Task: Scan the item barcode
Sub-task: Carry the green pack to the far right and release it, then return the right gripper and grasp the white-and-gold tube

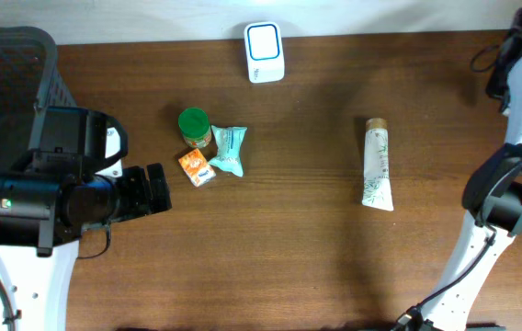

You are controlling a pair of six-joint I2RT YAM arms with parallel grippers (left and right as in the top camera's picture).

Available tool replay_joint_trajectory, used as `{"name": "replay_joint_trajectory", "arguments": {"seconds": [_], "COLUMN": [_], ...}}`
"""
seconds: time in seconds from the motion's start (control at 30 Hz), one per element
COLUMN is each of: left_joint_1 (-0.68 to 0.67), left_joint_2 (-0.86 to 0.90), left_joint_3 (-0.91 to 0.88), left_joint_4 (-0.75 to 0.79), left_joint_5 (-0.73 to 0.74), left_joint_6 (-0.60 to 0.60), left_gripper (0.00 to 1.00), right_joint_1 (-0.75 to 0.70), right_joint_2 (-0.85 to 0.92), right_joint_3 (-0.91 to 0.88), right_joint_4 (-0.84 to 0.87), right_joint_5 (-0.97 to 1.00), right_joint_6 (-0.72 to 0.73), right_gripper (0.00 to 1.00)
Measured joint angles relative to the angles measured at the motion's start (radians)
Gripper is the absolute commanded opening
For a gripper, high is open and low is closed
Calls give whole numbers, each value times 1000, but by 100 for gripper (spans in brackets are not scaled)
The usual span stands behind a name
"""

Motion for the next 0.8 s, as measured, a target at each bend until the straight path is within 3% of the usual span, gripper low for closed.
{"name": "replay_joint_trajectory", "arguments": {"seconds": [0.03, 0.1, 0.43, 0.6, 0.8], "left_joint_1": [0, 0, 0, 0, 0], "left_joint_2": [0, 0, 0, 0, 0], "left_joint_3": [0, 0, 0, 0, 0], "left_joint_4": [0, 0, 0, 0, 0], "left_joint_5": [0, 0, 0, 0, 0], "left_joint_6": [0, 0, 0, 0, 0], "left_gripper": [99, 99, 99, 99, 99], "right_joint_1": [-21, -51, -41, 55, 199], "right_joint_2": [0, 0, 5, 5, -9], "right_joint_3": [0, -18, -66, -66, -66], "right_joint_4": [3, 14, -14, -61, -133], "right_joint_5": [-16, -79, -251, -527, -612], "right_joint_6": [1, 2, 3, 3, -2], "right_gripper": [27, 99, 99, 97, 99]}}
